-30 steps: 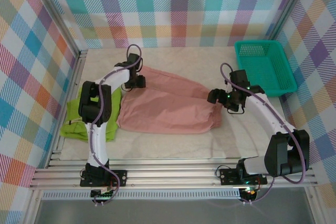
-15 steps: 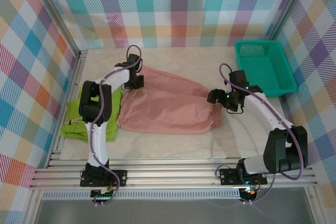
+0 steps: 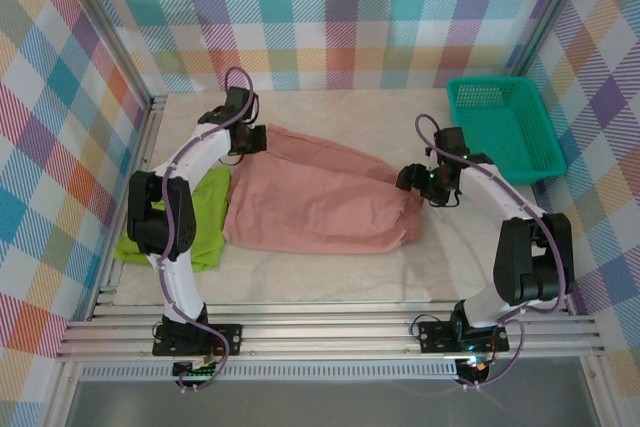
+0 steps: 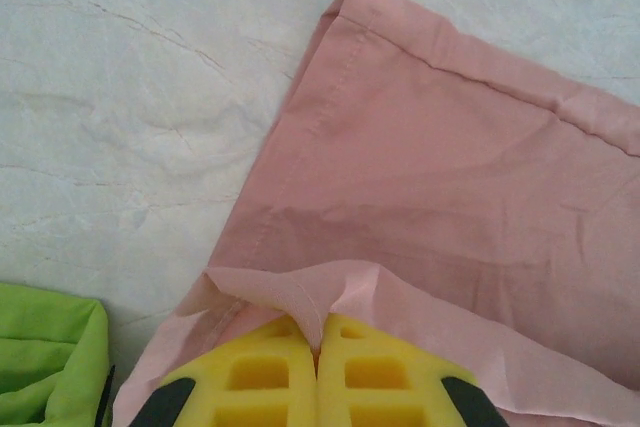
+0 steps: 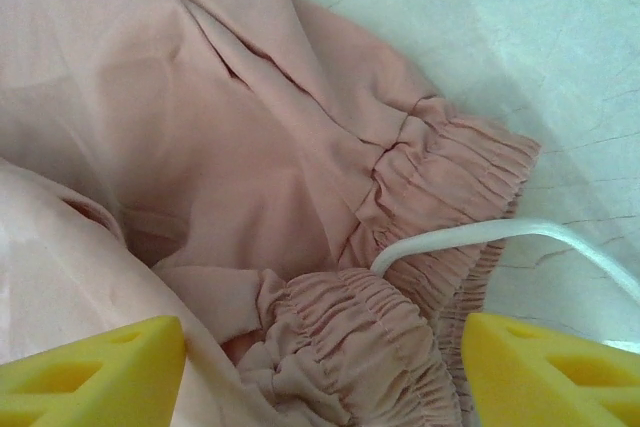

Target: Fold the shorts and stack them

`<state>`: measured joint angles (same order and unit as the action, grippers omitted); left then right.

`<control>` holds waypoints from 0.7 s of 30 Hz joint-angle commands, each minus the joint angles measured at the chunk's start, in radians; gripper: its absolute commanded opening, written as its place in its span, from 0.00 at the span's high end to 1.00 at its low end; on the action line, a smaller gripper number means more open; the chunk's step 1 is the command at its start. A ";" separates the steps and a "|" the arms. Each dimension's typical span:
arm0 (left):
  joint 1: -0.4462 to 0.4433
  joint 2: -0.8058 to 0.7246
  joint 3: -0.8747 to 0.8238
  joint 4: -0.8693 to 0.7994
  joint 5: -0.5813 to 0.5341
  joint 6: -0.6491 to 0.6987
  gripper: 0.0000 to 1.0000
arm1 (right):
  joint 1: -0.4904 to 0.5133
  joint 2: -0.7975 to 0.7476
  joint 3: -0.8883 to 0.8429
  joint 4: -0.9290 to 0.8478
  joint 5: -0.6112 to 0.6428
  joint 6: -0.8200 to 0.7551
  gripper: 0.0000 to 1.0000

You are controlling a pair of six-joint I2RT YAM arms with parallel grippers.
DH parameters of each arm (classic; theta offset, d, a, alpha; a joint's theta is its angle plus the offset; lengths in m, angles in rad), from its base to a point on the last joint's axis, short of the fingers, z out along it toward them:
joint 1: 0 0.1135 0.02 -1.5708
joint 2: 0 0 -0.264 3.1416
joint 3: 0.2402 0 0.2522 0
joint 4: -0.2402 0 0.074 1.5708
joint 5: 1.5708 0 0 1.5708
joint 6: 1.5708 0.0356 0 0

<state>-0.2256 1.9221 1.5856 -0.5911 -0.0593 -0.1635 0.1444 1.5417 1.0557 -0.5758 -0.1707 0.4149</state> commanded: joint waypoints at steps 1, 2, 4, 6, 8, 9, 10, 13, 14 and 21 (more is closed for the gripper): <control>0.014 -0.005 -0.025 0.000 0.022 -0.008 1.00 | -0.003 0.014 -0.018 0.016 -0.063 0.040 0.27; 0.014 -0.006 -0.026 0.001 0.021 -0.008 1.00 | -0.003 0.019 -0.028 0.023 -0.062 0.044 0.27; 0.014 -0.006 -0.032 0.003 0.024 -0.010 1.00 | -0.003 0.030 -0.039 0.031 -0.065 0.049 0.28; 0.014 -0.006 -0.032 0.005 0.025 -0.011 1.00 | -0.003 0.039 -0.048 0.049 -0.097 0.061 0.31; 0.014 -0.006 -0.033 0.007 0.026 -0.012 1.00 | -0.003 0.044 -0.055 0.071 -0.133 0.079 0.34; 0.014 -0.006 -0.033 0.007 0.027 -0.012 1.00 | -0.003 0.047 -0.055 0.077 -0.142 0.084 0.37; 0.014 -0.006 -0.033 0.009 0.027 -0.014 1.00 | -0.002 0.050 -0.056 0.082 -0.148 0.090 0.40; 0.014 -0.010 -0.032 0.014 0.036 -0.019 1.00 | -0.003 0.055 -0.056 0.088 -0.150 0.102 0.51; 0.014 -0.013 -0.033 0.017 0.039 -0.021 1.00 | -0.003 0.053 -0.056 0.089 -0.145 0.106 0.56; 0.014 -0.084 -0.012 0.030 0.057 -0.036 1.00 | -0.003 -0.004 -0.054 0.052 -0.087 0.113 0.81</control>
<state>-0.2253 1.9152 1.5600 -0.5781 -0.0227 -0.1764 0.1444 1.5837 1.0077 -0.5060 -0.2741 0.5198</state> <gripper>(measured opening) 0.050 0.201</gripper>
